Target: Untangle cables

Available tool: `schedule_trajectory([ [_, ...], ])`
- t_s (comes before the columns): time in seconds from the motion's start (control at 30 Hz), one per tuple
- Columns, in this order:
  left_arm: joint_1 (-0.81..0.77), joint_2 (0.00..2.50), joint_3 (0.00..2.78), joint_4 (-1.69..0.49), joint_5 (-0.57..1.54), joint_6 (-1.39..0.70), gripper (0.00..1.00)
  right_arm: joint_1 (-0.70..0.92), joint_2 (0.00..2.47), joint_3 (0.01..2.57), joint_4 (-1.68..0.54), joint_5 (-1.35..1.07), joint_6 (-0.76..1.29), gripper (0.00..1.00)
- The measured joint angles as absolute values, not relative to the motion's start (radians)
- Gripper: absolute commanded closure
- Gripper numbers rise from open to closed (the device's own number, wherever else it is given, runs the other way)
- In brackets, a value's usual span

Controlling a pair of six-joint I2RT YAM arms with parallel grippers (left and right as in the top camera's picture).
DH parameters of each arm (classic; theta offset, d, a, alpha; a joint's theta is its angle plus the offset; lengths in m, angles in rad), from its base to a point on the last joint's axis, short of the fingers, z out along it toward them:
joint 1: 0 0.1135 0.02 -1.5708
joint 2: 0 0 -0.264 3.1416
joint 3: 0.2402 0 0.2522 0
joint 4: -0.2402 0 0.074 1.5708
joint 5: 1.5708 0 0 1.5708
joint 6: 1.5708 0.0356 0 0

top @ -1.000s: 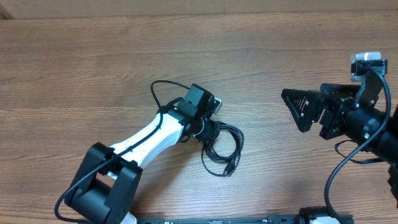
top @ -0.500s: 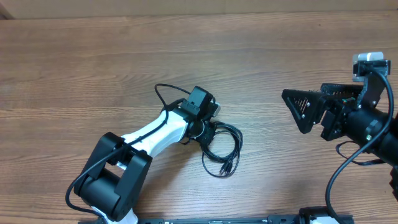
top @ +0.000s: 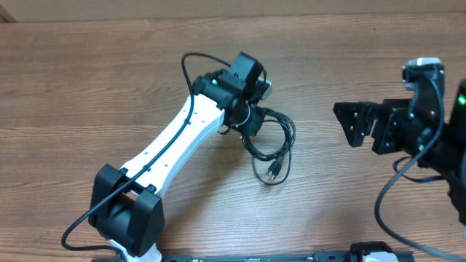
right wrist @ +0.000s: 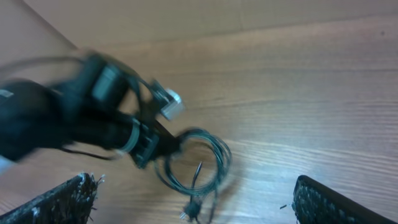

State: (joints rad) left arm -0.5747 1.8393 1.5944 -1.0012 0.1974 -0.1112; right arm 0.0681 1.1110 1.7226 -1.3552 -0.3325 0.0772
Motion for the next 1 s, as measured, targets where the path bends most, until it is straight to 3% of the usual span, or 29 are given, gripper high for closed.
schedule_trajectory([
  [0.2,-0.575,1.840,1.756,-1.182,0.148,-0.100,0.96,0.068,1.206,1.723,-1.366,-0.326,0.020,0.03],
  [0.3,-0.575,1.841,1.839,-1.306,0.157,-0.097,0.96,0.068,1.279,1.723,-1.372,-0.363,-0.060,0.08],
  [0.5,-0.575,1.841,1.989,-1.460,0.214,-0.097,0.96,0.068,1.363,1.723,-1.368,-0.505,-0.258,0.09],
  [0.57,-0.575,1.841,2.049,-1.491,0.218,-0.097,0.96,0.068,1.378,1.723,-1.364,-0.535,-0.298,0.23],
  [0.67,-0.575,1.840,2.160,-1.516,0.208,-0.097,0.96,0.083,1.404,1.723,-1.365,-0.570,-0.335,0.27],
  [0.7,-0.575,1.840,2.183,-1.520,0.202,-0.097,0.96,0.091,1.412,1.723,-1.365,-0.576,-0.340,0.35],
  [0.8,-0.573,1.840,2.231,-1.530,0.190,-0.097,0.96,0.148,1.448,1.723,-1.354,-0.598,-0.349,0.41],
  [0.9,-0.567,1.840,2.232,-1.556,0.190,-0.097,0.96,0.228,1.486,1.723,-1.306,-0.610,-0.359,0.59],
  [1.0,-0.567,1.840,2.232,-1.563,0.190,-0.097,0.96,0.294,1.520,1.723,-1.236,-0.617,-0.364,0.58],
])
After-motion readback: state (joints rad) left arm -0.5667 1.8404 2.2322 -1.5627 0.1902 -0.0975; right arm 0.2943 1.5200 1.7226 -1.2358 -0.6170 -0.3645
